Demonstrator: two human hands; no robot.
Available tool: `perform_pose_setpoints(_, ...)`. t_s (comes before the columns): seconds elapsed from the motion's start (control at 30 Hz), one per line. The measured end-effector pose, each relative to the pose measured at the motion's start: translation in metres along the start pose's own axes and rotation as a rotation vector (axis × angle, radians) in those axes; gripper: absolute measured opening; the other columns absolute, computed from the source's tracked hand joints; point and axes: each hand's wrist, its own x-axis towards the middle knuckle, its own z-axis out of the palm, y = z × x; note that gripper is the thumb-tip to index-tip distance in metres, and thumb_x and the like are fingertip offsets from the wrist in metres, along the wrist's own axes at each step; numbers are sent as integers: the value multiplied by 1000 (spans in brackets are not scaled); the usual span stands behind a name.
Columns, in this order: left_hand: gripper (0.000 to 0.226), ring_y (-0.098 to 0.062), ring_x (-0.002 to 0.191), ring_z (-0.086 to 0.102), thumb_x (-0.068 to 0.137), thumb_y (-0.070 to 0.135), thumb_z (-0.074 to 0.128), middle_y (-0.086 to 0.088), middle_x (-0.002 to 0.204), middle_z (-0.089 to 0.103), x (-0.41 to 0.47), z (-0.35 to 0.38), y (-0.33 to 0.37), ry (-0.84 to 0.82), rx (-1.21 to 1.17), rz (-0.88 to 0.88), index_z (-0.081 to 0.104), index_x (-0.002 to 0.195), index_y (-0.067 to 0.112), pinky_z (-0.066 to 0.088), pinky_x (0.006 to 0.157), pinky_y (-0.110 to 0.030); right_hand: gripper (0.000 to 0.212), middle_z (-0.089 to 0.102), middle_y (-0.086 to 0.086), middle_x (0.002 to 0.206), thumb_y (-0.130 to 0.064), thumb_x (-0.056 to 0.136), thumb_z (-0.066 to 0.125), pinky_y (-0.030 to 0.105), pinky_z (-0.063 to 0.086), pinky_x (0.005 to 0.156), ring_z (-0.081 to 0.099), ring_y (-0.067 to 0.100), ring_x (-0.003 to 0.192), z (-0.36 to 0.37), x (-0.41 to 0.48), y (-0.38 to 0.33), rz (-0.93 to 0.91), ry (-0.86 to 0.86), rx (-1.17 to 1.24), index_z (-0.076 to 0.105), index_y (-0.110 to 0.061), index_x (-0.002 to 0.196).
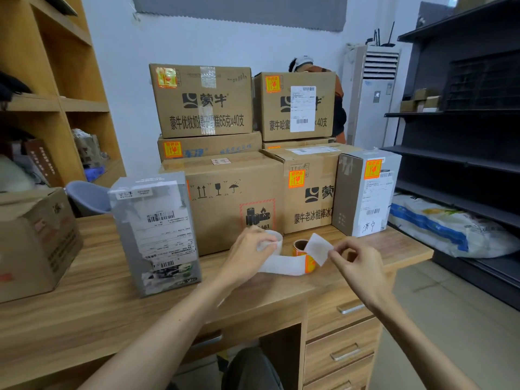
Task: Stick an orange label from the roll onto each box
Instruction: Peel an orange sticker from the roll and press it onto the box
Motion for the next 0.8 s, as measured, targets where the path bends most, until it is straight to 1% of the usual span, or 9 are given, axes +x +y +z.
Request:
perform_pose_setpoints(0.07,15,-9,99,52,98,28,62,4,101,62,0,-13,12,52,-56,-11,76,94,28,37,82,-25,15,63,-11,74,-19,86,68,32,46,60,54,7,66,10,3,-16,-123,24,-87,61,-24,73)
perform_pose_setpoints(0.2,18,-3,73,55,92,33,71,3,79,67,-4,-45,37,179,-232,-69,80,84,20,39,65,-15,18,57,-11,79,-21,87,66,34,45,56,54,4,65,40,8,-53,-344,77,-229,53,-24,76)
perform_pose_setpoints(0.3,21,5,62,56,90,37,72,13,66,69,-11,-70,47,248,-313,-126,80,76,22,38,59,-7,14,54,-6,83,-22,88,66,33,41,46,56,19,59,63,9,-81,-530,121,-332,53,-19,82)
perform_pose_setpoints(0.43,19,8,68,61,89,34,73,13,69,72,-19,-101,48,326,-316,-184,78,74,24,39,63,-6,14,52,3,83,-22,92,55,30,25,36,51,27,48,87,11,-113,-740,203,-491,53,-13,82)
perform_pose_setpoints(0.53,13,2,78,64,87,22,73,11,75,74,-27,-123,46,363,-299,-233,78,75,24,41,66,-10,14,53,4,77,-14,87,69,27,16,44,47,24,48,100,7,-131,-808,248,-585,58,-11,79)
perform_pose_setpoints(0.63,13,-6,85,66,89,20,72,7,81,75,-37,-147,42,404,-305,-258,77,78,24,49,76,-20,14,55,2,80,-20,97,60,26,16,46,46,19,50,109,3,-143,-892,221,-503,60,-12,85)
perform_pose_setpoints(0.7,15,0,72,61,90,20,71,4,77,74,-45,-163,37,432,-313,-245,77,76,23,47,71,-21,19,57,0,84,-28,100,52,25,22,44,50,17,53,113,-1,-150,-917,174,-414,63,-14,93)
perform_pose_setpoints(0.73,17,3,65,58,90,19,71,3,73,72,-49,-170,34,438,-322,-228,76,74,23,45,69,-21,21,58,-2,86,-32,101,52,26,27,43,52,15,55,115,-1,-153,-898,152,-352,64,-16,95)
perform_pose_setpoints(0.8,18,5,63,56,90,16,71,4,72,72,-58,-185,28,408,-333,-198,76,74,22,45,71,-20,22,59,-9,89,-38,99,54,28,36,47,51,10,59,120,-1,-162,-756,100,-152,63,-20,93)
